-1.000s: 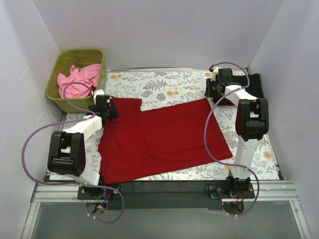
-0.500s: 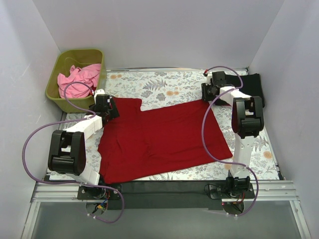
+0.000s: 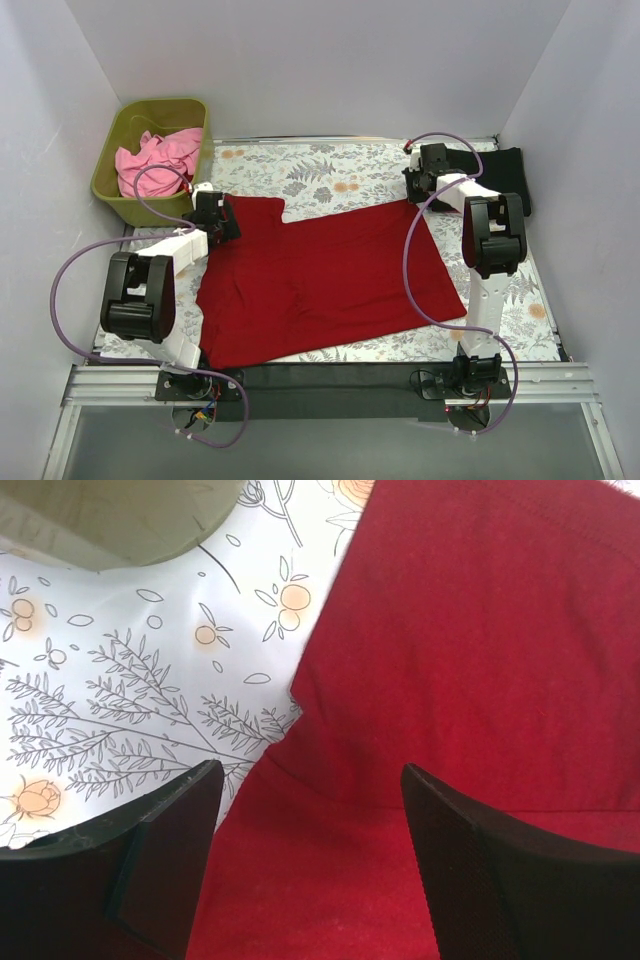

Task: Fold and stack the t-shirts
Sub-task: Fold the tshirt

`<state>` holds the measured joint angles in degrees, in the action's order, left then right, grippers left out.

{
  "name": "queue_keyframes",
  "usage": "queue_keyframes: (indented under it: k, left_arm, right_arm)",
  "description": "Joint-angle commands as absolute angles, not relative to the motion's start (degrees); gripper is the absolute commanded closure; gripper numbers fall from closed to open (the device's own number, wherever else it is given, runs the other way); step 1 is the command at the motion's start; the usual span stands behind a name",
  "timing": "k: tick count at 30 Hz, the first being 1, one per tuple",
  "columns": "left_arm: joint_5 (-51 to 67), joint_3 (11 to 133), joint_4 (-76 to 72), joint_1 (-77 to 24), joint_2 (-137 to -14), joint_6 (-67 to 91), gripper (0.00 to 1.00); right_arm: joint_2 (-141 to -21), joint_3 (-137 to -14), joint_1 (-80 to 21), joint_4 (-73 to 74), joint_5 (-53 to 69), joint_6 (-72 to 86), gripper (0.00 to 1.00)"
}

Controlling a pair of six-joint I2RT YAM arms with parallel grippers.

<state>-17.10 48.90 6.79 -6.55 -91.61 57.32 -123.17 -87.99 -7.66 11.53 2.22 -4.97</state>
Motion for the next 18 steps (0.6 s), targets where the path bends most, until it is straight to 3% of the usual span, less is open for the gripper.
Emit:
queue_keyframes:
  k: [1,3,12,18]
  left_arm:
    - [-17.0,51.8,5.8,-6.4,-92.7,56.6,0.34]
    - [-17.0,52.4,5.8,-6.3,-94.0,56.4,0.35]
    - [-16.6,56.5,6.1,-6.3,-98.3,54.8,0.46]
    - [-17.2,55.2,6.9,-6.3,-97.9,54.8,0.47]
  right_arm:
    - [-125.8,-88.5,-8.0,14.1,0.3,-6.6,0.93]
    - [-125.8,-88.2,-8.1,14.2,0.3,-7.2,0.99]
    - [-125.5,-87.6,-8.3,14.4,0.3,-7.1,0.99]
    - [-125.0,-87.6,-7.8,14.8,-4.0,-7.2,0.99]
